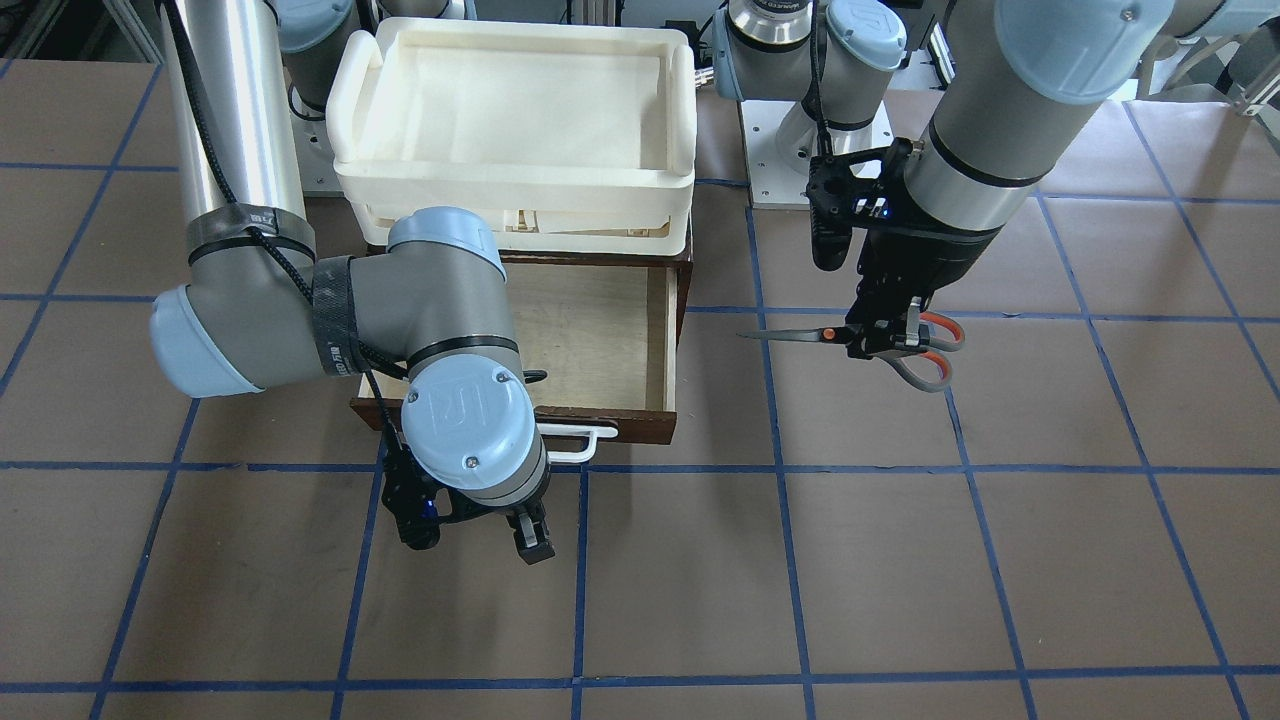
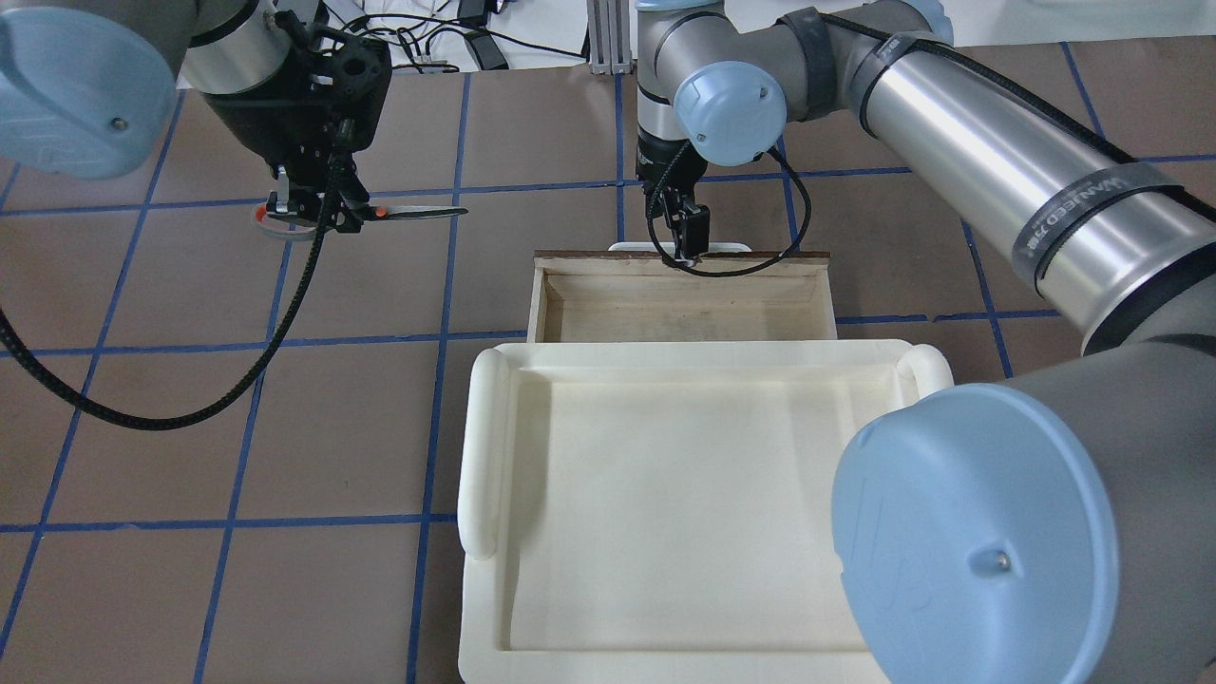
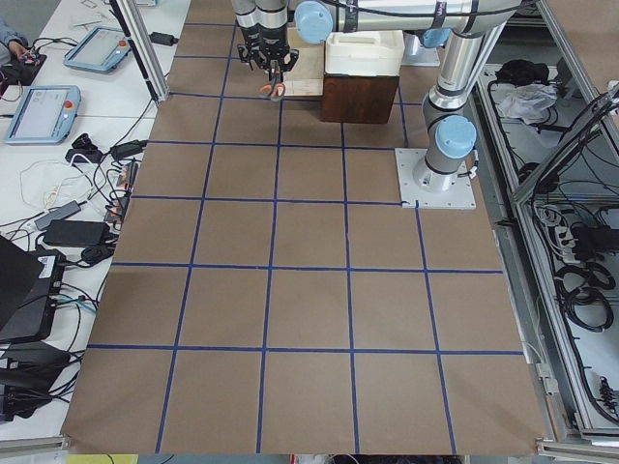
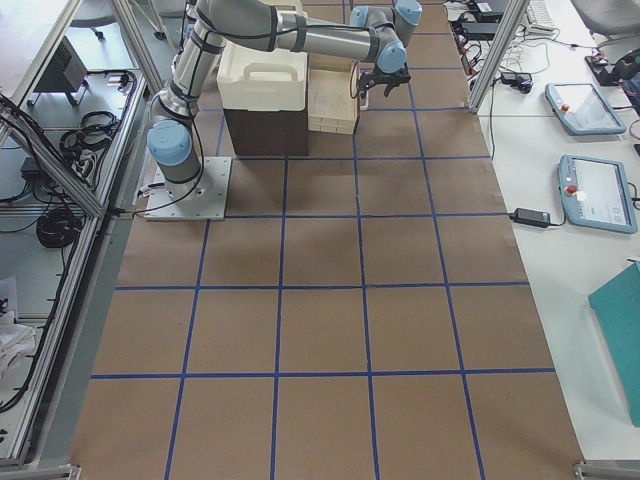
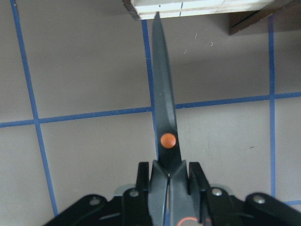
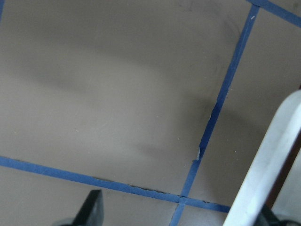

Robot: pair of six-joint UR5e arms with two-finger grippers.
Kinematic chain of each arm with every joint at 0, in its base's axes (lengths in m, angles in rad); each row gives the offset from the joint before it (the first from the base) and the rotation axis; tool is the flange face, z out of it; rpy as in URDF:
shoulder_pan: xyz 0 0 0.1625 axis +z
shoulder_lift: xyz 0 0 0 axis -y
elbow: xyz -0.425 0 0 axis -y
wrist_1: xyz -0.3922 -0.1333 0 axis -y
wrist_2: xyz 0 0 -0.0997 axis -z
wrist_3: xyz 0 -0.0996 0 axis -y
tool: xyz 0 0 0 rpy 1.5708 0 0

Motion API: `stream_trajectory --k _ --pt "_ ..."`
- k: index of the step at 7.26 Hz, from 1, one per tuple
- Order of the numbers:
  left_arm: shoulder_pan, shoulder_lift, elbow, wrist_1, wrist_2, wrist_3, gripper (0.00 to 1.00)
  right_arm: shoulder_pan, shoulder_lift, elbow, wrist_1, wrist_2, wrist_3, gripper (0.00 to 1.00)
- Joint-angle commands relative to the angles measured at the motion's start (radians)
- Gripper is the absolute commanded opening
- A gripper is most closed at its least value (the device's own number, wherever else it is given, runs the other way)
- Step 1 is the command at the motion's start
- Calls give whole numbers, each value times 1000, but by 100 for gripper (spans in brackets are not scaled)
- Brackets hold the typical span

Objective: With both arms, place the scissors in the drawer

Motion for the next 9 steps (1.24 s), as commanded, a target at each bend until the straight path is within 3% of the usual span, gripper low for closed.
stream_trajectory --k 1,9 --pt "0 -1 1 1 2 1 0 0 7 -16 -3 -1 -18 100" --pt "0 -1 1 1 -1 6 0 -8 0 -19 -21 -4 -40 100"
